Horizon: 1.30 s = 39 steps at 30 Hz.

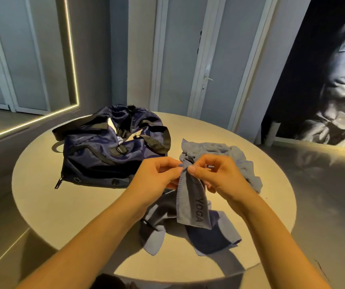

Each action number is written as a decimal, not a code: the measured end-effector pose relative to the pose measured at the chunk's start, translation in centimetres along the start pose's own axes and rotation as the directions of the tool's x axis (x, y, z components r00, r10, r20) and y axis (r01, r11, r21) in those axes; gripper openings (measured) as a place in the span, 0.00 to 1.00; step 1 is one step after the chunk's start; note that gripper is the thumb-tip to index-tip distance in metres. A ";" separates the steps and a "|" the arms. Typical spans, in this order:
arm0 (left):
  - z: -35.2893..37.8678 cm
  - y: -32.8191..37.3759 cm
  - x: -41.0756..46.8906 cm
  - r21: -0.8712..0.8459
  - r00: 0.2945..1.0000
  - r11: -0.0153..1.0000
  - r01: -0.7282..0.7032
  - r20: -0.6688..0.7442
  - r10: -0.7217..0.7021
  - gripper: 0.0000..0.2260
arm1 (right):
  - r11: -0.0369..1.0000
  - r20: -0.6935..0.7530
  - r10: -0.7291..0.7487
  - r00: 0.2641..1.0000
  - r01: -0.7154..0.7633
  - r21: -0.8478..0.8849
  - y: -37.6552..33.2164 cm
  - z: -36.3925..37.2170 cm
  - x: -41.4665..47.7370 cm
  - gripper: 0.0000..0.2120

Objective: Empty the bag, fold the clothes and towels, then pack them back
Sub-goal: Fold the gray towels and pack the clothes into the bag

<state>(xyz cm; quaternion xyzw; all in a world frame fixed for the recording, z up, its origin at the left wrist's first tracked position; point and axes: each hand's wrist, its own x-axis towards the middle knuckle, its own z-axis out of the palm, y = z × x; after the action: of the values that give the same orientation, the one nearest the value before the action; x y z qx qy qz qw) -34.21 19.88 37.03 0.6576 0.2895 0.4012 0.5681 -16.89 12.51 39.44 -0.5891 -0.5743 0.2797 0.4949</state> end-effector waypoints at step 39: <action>0.7 -7.5 -3.9 0.625 0.969 0.767 -0.148 -0.062 0.238 0.09 | 0.889 -0.446 0.325 0.834 -0.109 0.444 0.8 -2.7 0.8 0.09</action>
<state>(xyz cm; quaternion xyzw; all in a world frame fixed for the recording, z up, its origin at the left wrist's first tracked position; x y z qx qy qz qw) -35.08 17.64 28.88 0.8037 0.3733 0.3856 0.2571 -13.96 12.64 39.86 -0.5901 -0.2811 0.2811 0.7027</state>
